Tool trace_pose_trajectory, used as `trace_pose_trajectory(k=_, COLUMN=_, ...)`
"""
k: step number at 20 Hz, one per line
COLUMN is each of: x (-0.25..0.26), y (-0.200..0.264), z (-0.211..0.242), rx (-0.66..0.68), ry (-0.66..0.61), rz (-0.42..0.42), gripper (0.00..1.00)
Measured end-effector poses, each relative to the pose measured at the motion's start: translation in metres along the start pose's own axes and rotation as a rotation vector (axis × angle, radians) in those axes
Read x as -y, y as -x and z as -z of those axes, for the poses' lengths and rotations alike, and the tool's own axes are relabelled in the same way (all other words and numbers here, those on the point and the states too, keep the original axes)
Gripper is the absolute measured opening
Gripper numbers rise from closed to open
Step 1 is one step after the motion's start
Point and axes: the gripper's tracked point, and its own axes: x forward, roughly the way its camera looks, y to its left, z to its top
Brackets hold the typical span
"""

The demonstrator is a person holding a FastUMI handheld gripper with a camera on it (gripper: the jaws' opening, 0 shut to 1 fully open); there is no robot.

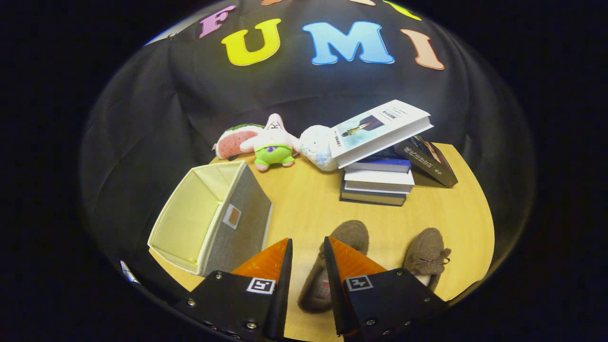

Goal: Open the storage box then place both shoes into the box .Put the left shoe in first, then the right shoe, with the right side of both shoes facing outward in a uniform manner.

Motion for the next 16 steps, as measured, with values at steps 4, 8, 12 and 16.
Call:
trace_pose_trajectory(k=4, x=0.031, y=-0.009, z=0.041, rx=-0.094, ry=-0.017, rz=0.079, gripper=0.39)
trace_pose_trajectory(k=8, x=0.043, y=-0.02, z=0.071, rx=-0.181, ry=-0.037, rz=0.104, gripper=0.39)
trace_pose_trajectory(k=12, x=0.039, y=-0.037, z=0.09, rx=-0.233, ry=-0.051, rz=0.108, gripper=0.4)
trace_pose_trajectory(k=16, x=0.05, y=-0.06, z=0.099, rx=-0.276, ry=-0.062, rz=0.126, gripper=0.4)
